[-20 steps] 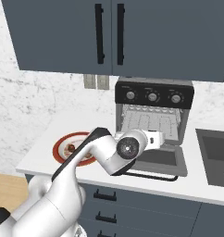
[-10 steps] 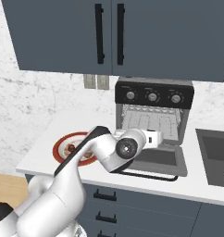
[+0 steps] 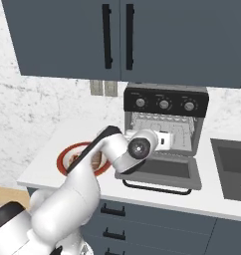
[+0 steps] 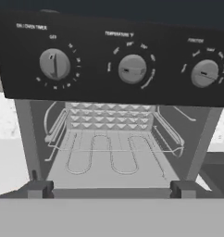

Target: Pick up the kebab skewer and baguette bread, and place them inside the toaster oven. Close the toaster oven door and start by setting the timer.

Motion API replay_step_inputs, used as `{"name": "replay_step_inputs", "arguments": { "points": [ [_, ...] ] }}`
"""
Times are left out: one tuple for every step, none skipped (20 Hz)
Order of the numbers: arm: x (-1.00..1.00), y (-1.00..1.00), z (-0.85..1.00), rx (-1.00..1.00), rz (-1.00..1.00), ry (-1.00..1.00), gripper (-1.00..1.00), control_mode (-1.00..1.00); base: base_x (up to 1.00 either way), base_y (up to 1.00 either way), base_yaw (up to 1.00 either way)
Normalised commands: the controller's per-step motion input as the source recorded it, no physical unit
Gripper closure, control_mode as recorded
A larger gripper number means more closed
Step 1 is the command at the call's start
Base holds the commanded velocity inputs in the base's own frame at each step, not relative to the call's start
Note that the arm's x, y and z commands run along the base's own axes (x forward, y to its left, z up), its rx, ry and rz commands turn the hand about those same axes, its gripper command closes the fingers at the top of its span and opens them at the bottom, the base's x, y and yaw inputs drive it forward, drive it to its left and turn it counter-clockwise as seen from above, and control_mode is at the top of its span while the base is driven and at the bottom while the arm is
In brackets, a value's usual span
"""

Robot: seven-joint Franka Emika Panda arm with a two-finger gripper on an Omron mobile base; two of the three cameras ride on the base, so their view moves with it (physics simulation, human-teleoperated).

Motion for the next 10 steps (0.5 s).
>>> {"name": "replay_step_inputs", "arguments": {
  "points": [
    [0.45, 0.0, 0.0, 0.03, 0.0, 0.0, -1.0, -1.0, 0.0, 0.0, 0.0],
    [0.51, 0.0, 0.0, 0.0, 0.0, 0.0, -1.0, -1.0, 0.0, 0.0, 0.0],
    [0.54, 0.0, 0.0, 0.0, 0.0, 0.0, -1.0, -1.0, 0.0, 0.0, 0.0],
    [0.61, 0.0, 0.0, 0.0, 0.0, 0.0, -1.0, -1.0, 0.0, 0.0, 0.0],
    [0.61, 0.0, 0.0, 0.0, 0.0, 0.0, -1.0, -1.0, 0.0, 0.0, 0.0],
    [0.6, 0.0, 0.0, 0.0, 0.0, 0.0, -1.0, -1.0, 0.0, 0.0, 0.0],
    [0.54, 0.0, 0.0, 0.0, 0.0, 0.0, -1.0, -1.0, 0.0, 0.0, 0.0],
    [0.46, 0.0, 0.0, 0.0, 0.0, 0.0, -1.0, -1.0, 0.0, 0.0, 0.0],
    [0.36, -0.01, -0.16, 0.0, 0.04, 0.0, -1.0, -1.0, 0.0, 0.0, 0.0],
    [0.35, -0.01, -0.18, 0.0, 0.06, 0.0, -1.0, -1.0, 0.0, 0.0, 0.0]
  ]
}}
